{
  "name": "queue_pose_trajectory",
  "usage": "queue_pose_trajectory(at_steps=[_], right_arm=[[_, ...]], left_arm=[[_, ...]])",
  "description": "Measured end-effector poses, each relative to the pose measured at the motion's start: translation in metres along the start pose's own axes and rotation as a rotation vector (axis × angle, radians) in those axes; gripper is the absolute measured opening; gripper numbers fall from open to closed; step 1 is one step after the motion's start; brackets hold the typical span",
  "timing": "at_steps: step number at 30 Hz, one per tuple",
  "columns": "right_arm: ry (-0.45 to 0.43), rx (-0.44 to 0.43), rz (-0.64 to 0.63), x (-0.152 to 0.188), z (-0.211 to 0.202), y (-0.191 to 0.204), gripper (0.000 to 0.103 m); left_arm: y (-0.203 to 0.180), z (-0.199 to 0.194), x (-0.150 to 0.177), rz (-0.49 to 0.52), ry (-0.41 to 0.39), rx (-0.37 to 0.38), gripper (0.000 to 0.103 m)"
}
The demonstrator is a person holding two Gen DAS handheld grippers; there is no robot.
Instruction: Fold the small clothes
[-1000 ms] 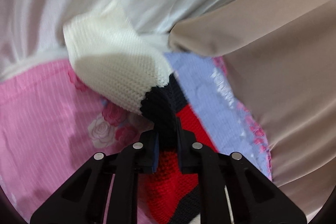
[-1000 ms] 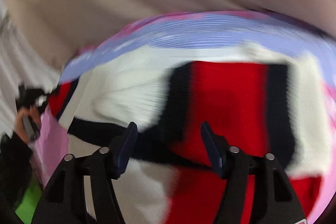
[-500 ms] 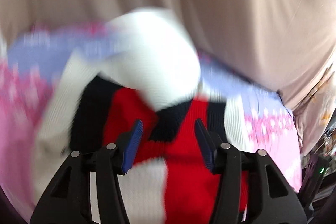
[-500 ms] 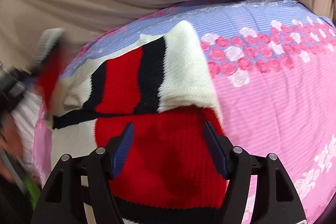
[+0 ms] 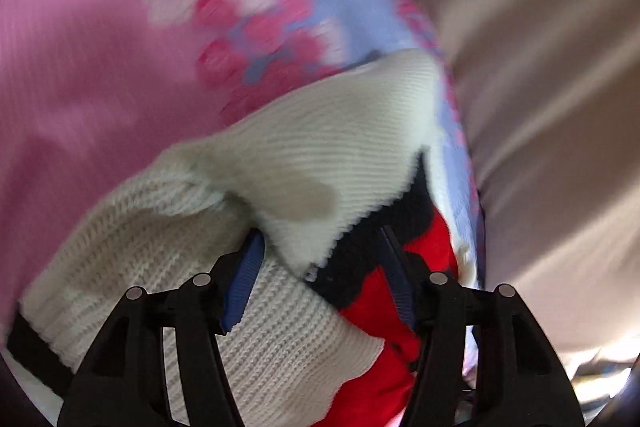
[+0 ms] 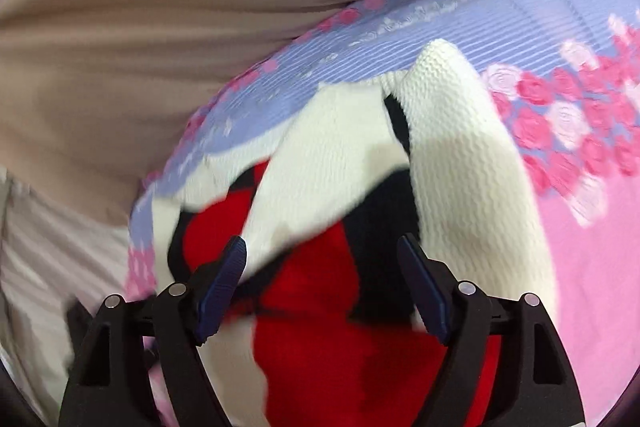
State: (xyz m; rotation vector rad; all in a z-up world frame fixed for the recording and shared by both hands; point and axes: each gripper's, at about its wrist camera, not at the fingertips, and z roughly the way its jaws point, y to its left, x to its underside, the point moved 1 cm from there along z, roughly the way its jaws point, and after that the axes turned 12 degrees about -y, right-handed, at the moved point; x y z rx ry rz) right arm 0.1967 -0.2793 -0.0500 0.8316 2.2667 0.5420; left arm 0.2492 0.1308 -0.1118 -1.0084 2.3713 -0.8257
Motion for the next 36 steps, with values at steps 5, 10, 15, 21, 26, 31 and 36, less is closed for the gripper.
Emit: queue_pose_trajectory(at_steps=[5,10,15,21,26,31,36], right_arm=[[0.025,-0.06,0.218,-0.009,0.031,-0.012,0.074],[-0.055,-0.168,0.121,-0.046,0.023,0.036,0.008],[-0.285,-0.351,0.002,-0.071,-0.069,0.066,0.007],[-0.016,0.022,0.103,-0.003,0.013,-0.044,0.007],[-0.047,-0.031,0.092,-0.014,-0.001,-0.026,0.009],[-0.083,-0.054,0.119,-0.026,-0.003,-0.02,0.009],[-0.031,0.068,0.068,-0.015,0.007,-0.051,0.006]], left_arm=[[0.006,0.002,-0.002,-0.169,-0.009,0.135,0.036],[-0.019,-0.02,-0.032,-0.137,-0.138,0.207,0.01],[-0.026,-0.036,-0.034,-0.008,-0.208,0.185,0.011],[0.016,-0.005,0.002,-0.022,-0.135,0.054,0.01],[0.008,-0.011,-0.007,-0.001,-0.143,0.039,0.012],[-0.01,-0.011,-0.024,0.038,-0.19,0.02,0.013],[0.006,0.001,-0.026,0.058,-0.154,-0.009,0.013]])
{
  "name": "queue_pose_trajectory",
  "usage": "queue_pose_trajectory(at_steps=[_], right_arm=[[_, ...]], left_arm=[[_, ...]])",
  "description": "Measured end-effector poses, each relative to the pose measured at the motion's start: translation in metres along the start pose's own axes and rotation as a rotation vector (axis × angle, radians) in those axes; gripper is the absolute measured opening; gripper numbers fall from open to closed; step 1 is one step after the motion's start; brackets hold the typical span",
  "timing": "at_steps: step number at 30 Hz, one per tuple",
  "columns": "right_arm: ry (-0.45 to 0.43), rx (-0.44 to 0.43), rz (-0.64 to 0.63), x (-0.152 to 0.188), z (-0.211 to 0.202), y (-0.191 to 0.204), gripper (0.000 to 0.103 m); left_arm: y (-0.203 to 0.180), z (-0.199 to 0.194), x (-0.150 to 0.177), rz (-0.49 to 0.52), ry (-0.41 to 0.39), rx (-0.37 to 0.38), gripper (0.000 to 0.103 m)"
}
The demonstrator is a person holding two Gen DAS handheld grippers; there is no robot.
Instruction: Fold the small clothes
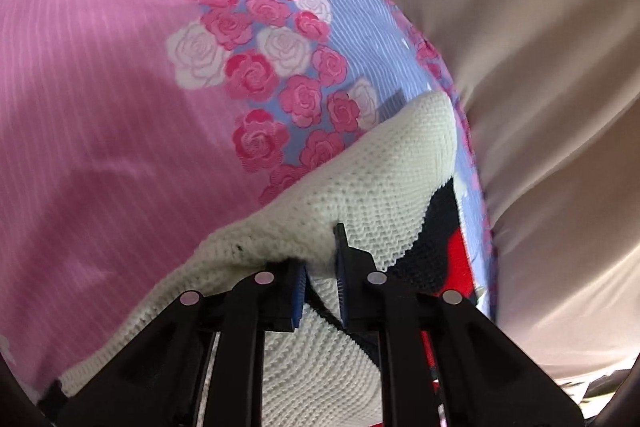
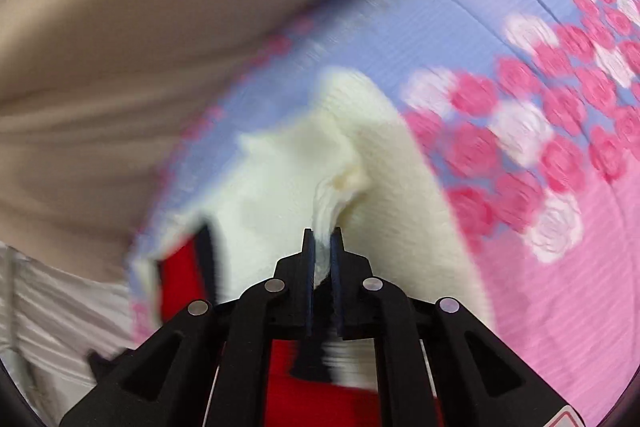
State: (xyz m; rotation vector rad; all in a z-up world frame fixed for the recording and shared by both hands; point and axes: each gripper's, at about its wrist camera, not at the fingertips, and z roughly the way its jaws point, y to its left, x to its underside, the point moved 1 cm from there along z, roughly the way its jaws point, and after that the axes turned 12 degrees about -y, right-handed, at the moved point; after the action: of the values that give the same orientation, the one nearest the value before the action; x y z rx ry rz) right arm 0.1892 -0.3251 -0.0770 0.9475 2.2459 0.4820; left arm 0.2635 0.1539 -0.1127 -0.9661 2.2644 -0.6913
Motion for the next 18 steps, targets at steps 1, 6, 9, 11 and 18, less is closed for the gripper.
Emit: queue_pose_trajectory(at_steps=[1,6,9,11,18], right_arm=[[-0.011,-0.008,0.011,0.001,-0.008,-0.001,0.007],[-0.142,0.032,-0.057,0.001,-0.051,0.025,0.016],[-0.117,-0.04,-0.205,0.008,-0.051,0.075,0.016],[-0.018,-0.137,-0.31,0.021,-0.028,0.126,0.016],[0.322,-0.279,-0.67,0.106,0.09,0.279,0.014]], left_arm=[[0.003,-0.002,0.0,-0.003,0.002,0.004,0.013],[0.009,-0.01,0.001,0.006,-0.003,0.005,0.013],[0.008,-0.014,0.003,0.024,-0.02,0.002,0.013],[0.009,-0.011,0.002,0.025,-0.021,0.0,0.013],[0.012,-0.011,-0.002,0.023,-0.004,0.015,0.013]])
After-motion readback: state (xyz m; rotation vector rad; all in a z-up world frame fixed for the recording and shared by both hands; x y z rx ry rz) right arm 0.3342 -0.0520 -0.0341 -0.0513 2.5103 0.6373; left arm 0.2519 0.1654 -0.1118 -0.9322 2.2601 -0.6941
